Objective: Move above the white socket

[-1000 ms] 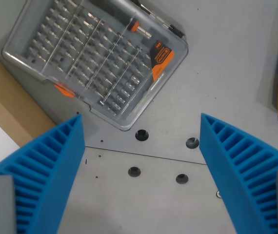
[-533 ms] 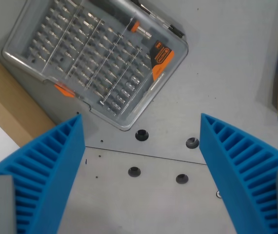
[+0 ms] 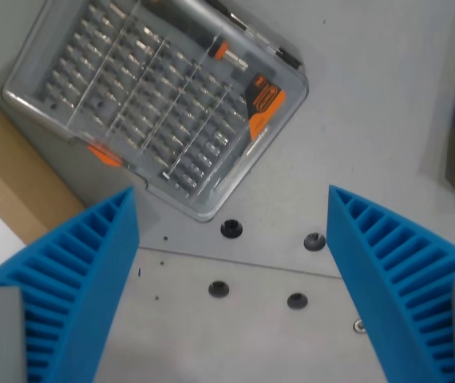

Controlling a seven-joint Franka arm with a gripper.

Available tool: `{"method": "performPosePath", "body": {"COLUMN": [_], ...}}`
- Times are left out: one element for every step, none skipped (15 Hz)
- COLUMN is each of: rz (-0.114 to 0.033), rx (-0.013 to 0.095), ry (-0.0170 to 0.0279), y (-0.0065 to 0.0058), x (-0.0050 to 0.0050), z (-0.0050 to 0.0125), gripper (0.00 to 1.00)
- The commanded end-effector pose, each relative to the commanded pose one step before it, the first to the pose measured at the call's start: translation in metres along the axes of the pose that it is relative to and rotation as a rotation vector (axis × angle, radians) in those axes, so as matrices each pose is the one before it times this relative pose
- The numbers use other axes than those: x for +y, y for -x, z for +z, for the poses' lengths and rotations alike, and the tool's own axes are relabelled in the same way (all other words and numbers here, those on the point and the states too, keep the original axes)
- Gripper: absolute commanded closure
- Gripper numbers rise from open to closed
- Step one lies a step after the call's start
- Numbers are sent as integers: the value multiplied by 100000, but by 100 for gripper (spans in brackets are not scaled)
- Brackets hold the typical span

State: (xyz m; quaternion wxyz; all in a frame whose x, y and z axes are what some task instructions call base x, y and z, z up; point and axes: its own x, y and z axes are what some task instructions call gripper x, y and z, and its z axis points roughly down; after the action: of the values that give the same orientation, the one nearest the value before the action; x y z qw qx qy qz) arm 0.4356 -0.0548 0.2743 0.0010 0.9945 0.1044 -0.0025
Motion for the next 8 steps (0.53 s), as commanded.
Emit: {"method": "performPosePath", "body": {"rz": [-4778, -490, -502, -576, -482, -613, -602, -552], "rx": [-944, -335, -103, -146, -133, 201, 96, 181], "ry": [-128, -144, -69, -83, -125, -20, -59, -71], "y": [-1531, -305, -320, -330, -335, -339, -343, -345], "x": [181, 33, 38, 42, 46, 49, 50, 49], "z": [392, 145, 149, 158, 169, 182, 193, 206], "gripper": [0, 0, 0, 0, 0, 0, 0, 0]}}
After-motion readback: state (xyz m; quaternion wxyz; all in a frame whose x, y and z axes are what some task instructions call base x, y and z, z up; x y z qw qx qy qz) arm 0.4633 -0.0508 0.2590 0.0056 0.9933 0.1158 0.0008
